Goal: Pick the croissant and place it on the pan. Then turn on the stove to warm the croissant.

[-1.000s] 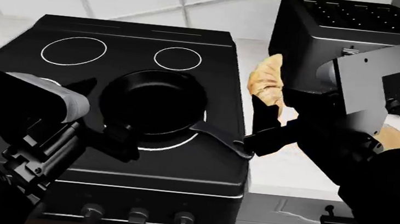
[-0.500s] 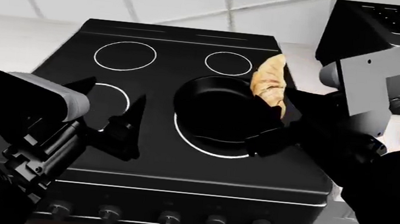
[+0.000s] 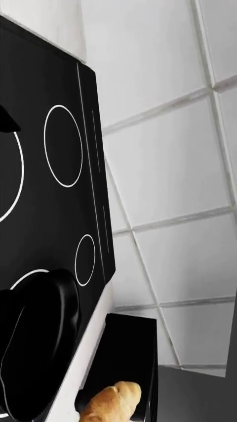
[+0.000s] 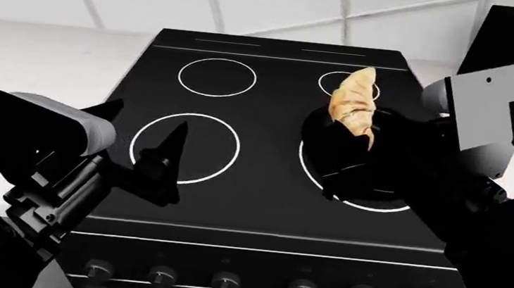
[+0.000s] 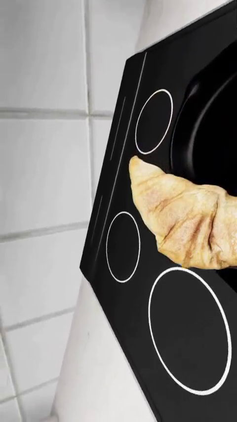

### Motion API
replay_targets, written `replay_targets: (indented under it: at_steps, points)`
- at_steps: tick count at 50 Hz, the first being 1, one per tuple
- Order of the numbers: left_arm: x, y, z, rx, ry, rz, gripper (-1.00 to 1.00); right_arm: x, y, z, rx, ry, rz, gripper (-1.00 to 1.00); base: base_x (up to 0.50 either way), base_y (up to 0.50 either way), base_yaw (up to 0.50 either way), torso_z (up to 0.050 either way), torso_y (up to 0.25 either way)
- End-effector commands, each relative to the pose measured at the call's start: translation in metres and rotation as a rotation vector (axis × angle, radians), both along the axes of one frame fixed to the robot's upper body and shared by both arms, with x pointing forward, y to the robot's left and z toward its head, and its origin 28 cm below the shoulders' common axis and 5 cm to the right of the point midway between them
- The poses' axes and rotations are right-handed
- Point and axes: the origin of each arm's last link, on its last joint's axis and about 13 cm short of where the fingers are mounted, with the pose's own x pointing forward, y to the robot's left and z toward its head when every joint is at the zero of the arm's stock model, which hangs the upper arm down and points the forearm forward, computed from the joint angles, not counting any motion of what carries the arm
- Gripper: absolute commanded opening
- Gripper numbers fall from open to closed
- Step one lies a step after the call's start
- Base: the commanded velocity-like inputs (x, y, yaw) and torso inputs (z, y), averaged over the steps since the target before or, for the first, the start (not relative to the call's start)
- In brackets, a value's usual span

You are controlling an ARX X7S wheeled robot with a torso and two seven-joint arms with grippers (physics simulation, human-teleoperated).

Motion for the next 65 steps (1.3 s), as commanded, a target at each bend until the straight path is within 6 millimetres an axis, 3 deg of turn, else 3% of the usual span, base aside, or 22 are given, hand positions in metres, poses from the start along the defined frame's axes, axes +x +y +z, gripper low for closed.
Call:
replay_targets:
  at_steps: [1, 19, 32, 57, 65]
  points:
    - [0.000, 0.000, -0.001, -0.004, 0.002, -0.003, 1.00, -0.001, -0.004, 0.000, 0.014, -0.016, -0.030, -1.00, 0.00, 0.00, 0.00, 0.000, 0.000]
    - [0.000, -0.002, -0.001, 0.000, 0.004, -0.008, 1.00, 0.000, -0.010, 0.003, 0.005, 0.014, -0.039, -1.00, 0.00, 0.00, 0.00, 0.000, 0.000]
    - [0.001, -0.003, 0.000, -0.005, 0.004, -0.012, 1.00, 0.004, -0.028, 0.018, -0.031, 0.056, -0.080, -1.00, 0.00, 0.00, 0.00, 0.000, 0.000]
    - [0.005, -0.002, 0.001, -0.013, 0.003, 0.003, 1.00, 0.046, -0.059, 0.051, -0.096, 0.237, -0.025, -1.00, 0.00, 0.00, 0.00, 0.000, 0.000]
    - [0.004, -0.003, 0.002, -0.008, 0.000, 0.003, 1.00, 0.063, -0.067, 0.052, -0.092, 0.264, 0.001, -1.00, 0.00, 0.00, 0.00, 0.000, 0.000]
